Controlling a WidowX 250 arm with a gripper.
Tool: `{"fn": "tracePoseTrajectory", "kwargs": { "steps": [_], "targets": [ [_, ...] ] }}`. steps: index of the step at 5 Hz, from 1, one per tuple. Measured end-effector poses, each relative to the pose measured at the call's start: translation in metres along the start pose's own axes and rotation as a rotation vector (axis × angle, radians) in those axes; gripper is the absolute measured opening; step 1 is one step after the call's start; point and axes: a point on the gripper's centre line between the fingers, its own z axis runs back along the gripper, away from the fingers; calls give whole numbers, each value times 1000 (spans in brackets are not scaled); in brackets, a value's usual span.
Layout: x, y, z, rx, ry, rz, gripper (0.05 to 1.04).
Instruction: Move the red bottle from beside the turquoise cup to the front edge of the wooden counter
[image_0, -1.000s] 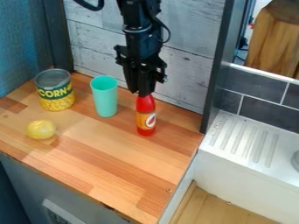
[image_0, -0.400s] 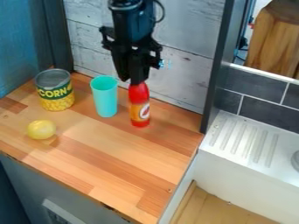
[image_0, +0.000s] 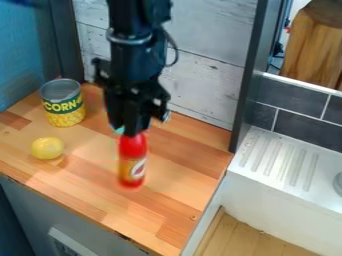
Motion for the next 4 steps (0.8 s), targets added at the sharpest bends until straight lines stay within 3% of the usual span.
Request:
{"fn": "tracePoseTrajectory", "kwargs": {
  "steps": [1,4],
  "targets": [
    [-15,-7,-12,-32,9,-31,342],
    [-12,-14,-29,-71,-150,-178,341]
  ]
}}
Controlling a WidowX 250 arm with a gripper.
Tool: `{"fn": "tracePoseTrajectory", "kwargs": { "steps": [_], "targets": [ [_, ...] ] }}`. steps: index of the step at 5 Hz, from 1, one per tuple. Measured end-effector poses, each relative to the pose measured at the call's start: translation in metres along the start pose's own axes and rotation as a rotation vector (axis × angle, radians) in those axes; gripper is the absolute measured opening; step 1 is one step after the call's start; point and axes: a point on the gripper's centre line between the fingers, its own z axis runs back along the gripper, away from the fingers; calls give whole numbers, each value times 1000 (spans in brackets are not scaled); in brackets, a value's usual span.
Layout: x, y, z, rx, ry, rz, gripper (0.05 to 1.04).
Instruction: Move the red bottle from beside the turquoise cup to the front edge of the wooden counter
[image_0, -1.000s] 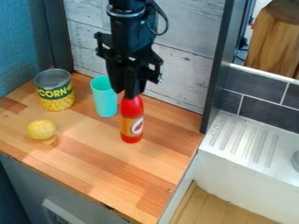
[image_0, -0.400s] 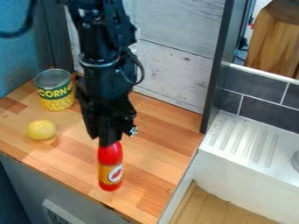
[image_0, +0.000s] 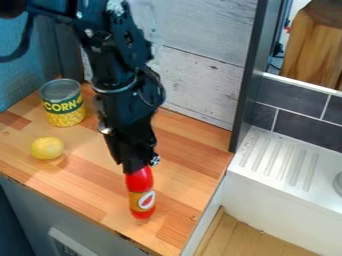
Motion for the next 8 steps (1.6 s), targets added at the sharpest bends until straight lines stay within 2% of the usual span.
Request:
{"fn": "tracePoseTrajectory", "kwargs": {
  "steps": [1,2,3,4,5,6,7,8],
  "targets": [
    [-3,3,-9,-9,35,5,341],
    [-3,5,-9,-6,62,12,342],
    [-6,4,-9,-9,80,21,387],
    [-13,6,-7,6,117,34,694],
    [-11,6,21,12,17,50,971],
    [-3,12,58,22,-102,86,1008],
    [9,30,85,60,-172,146,1003],
    [19,77,86,115,-178,244,1003]
  ]
}}
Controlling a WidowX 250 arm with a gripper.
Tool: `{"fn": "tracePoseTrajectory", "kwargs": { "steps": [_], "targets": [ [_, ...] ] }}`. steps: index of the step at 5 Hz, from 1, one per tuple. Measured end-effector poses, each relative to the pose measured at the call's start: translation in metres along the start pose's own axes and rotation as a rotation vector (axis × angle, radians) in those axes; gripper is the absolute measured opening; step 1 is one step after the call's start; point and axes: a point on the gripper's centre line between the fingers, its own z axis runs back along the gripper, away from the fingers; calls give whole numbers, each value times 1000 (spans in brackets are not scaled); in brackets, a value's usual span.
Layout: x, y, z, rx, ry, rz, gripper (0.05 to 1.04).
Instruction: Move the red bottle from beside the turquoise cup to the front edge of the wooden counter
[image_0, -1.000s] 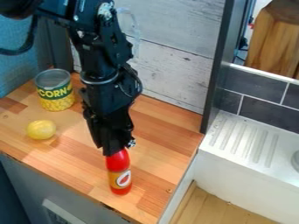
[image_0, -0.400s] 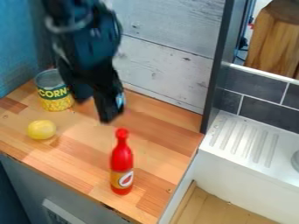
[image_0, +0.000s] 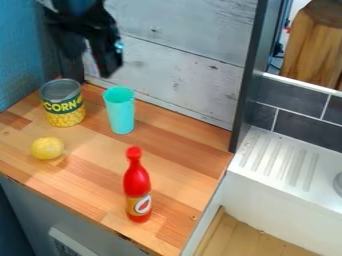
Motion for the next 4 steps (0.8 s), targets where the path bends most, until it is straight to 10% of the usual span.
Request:
{"fn": "tracePoseTrajectory", "kwargs": {
  "steps": [4],
  "targets": [
    [52,47,-69,-47,132,-92,1003]
  ]
}}
